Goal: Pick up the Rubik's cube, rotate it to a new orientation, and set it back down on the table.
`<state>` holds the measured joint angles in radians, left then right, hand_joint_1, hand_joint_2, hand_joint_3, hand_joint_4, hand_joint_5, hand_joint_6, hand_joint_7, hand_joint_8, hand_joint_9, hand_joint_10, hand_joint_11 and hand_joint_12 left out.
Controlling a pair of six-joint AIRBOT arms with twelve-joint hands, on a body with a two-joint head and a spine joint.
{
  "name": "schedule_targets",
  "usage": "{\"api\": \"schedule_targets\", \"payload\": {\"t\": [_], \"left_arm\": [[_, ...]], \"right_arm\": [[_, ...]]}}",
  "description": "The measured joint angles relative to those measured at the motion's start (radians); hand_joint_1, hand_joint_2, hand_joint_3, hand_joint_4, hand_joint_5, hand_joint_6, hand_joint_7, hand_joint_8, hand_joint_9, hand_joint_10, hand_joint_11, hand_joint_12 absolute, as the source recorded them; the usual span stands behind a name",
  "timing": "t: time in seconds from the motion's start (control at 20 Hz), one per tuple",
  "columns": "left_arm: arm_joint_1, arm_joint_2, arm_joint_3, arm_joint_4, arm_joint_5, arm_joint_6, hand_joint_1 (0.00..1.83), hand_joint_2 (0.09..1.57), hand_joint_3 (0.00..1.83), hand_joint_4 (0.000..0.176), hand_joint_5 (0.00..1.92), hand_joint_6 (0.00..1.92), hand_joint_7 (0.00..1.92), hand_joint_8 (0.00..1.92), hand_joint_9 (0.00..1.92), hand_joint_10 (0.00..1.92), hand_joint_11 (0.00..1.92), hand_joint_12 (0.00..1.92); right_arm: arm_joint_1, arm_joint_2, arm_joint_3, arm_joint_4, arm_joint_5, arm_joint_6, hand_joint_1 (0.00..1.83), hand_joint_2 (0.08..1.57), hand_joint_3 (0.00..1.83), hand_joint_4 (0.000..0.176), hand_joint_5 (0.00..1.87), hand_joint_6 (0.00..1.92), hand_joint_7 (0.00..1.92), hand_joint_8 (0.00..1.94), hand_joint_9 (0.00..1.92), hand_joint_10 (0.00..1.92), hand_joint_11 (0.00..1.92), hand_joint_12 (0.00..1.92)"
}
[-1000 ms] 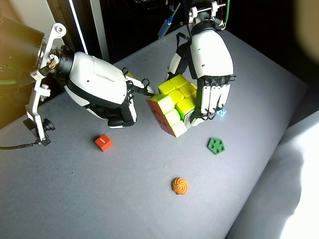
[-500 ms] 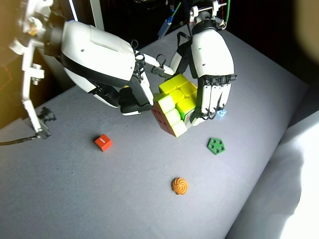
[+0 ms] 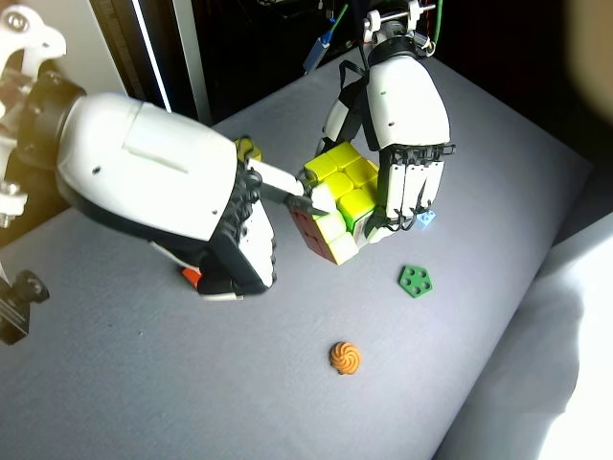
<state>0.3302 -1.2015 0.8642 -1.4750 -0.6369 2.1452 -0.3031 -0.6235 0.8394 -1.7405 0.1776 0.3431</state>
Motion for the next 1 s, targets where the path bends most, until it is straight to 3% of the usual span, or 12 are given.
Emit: {"api": "schedule_targets", "payload": {"t": [0.2,0.25,0.35,0.4,0.45,0.5,0.55,0.6,0.75,0.85,0.95,1.0], "left_arm": [[0.000,0.000,0.000,-0.003,-0.002,0.006,1.48,1.16,0.00,0.000,0.93,0.81,0.89,1.22,0.78,1.34,0.59,1.73],[0.000,0.000,0.000,-0.002,-0.002,0.006,1.39,1.17,0.00,0.000,0.91,0.87,0.88,1.25,0.75,1.43,0.62,1.46],[0.000,0.000,0.000,-0.002,-0.002,0.006,1.36,1.16,0.00,0.000,0.93,0.87,0.90,1.22,0.75,1.45,0.65,1.32],[0.000,0.000,0.000,-0.003,-0.001,0.007,1.36,1.16,0.00,0.000,0.93,0.85,0.89,1.23,0.75,1.46,0.65,1.32],[0.000,0.000,0.000,-0.003,-0.001,0.008,1.46,1.17,0.00,0.000,0.93,0.81,0.86,1.27,0.76,1.39,0.58,1.65],[0.000,0.000,0.000,-0.003,-0.003,0.013,1.38,1.18,0.00,0.000,0.90,0.86,0.86,1.30,0.71,1.49,0.58,1.48],[0.000,0.001,0.000,-0.004,-0.002,0.013,1.46,1.17,0.00,0.000,0.96,0.74,0.88,1.24,0.77,1.39,0.55,1.69],[0.000,0.001,0.000,-0.008,-0.002,0.013,1.48,1.16,0.00,0.000,0.97,0.73,0.89,1.22,0.79,1.36,0.55,1.73],[0.000,0.001,0.000,-0.008,0.000,0.013,1.48,1.15,0.00,0.000,0.96,0.76,0.90,1.19,0.82,1.31,0.58,1.72],[0.000,0.001,0.000,-0.008,0.002,0.013,1.48,1.15,0.00,0.000,0.97,0.75,0.91,1.17,0.83,1.29,0.59,1.71],[0.000,0.001,0.000,-0.008,0.001,0.013,1.48,1.16,0.00,0.000,0.94,0.79,0.89,1.23,0.79,1.35,0.56,1.72],[0.000,0.001,0.000,-0.008,0.001,0.013,1.39,1.17,0.00,0.000,0.92,0.84,0.88,1.27,0.75,1.44,0.61,1.45]], "right_arm": [[-0.027,-0.016,0.000,0.001,0.005,0.010,1.33,1.15,0.00,0.126,0.00,0.00,0.82,1.92,0.84,1.92,0.76,1.92],[-0.031,-0.016,-0.001,0.001,0.002,0.010,1.33,1.14,0.00,0.126,0.00,0.00,0.83,1.94,0.83,1.92,0.77,1.92],[-0.031,-0.016,-0.003,0.000,0.002,0.010,1.31,1.15,0.00,0.119,0.00,0.00,0.84,1.94,0.86,1.92,0.76,1.92],[-0.031,-0.014,-0.008,0.000,0.012,0.010,1.32,1.14,0.00,0.110,0.00,0.00,0.83,1.94,0.90,1.92,0.79,1.92],[-0.031,-0.013,-0.014,0.000,0.015,0.006,1.32,1.14,0.00,0.112,0.00,0.00,0.84,1.94,0.87,1.92,0.79,1.92],[-0.031,-0.014,-0.021,-0.002,0.018,-0.002,1.33,1.14,0.00,0.112,0.00,0.00,0.82,1.94,0.82,1.92,0.78,1.92],[-0.031,-0.013,-0.025,-0.008,0.018,-0.002,1.31,1.16,0.00,0.110,0.00,0.00,0.80,1.94,0.76,1.92,0.75,1.92],[-0.030,-0.013,-0.029,-0.016,0.015,-0.003,1.29,1.16,0.00,0.112,0.00,0.00,0.79,1.93,0.75,1.92,0.72,1.92],[-0.023,-0.005,-0.046,-0.042,0.012,-0.004,1.31,1.15,0.00,0.113,0.00,0.00,0.82,1.89,0.81,1.92,0.74,1.92],[-0.023,-0.003,-0.050,-0.048,0.011,-0.005,1.31,1.14,0.00,0.100,0.00,0.00,0.84,1.91,0.86,1.92,0.78,1.92],[-0.023,-0.003,-0.052,-0.049,0.010,-0.004,1.29,1.17,0.01,0.111,0.00,0.00,0.83,1.91,0.83,1.92,0.75,1.92],[-0.023,-0.003,-0.053,-0.049,0.011,-0.004,1.31,1.17,0.00,0.103,0.00,0.00,0.82,1.90,0.78,1.92,0.75,1.92]]}}
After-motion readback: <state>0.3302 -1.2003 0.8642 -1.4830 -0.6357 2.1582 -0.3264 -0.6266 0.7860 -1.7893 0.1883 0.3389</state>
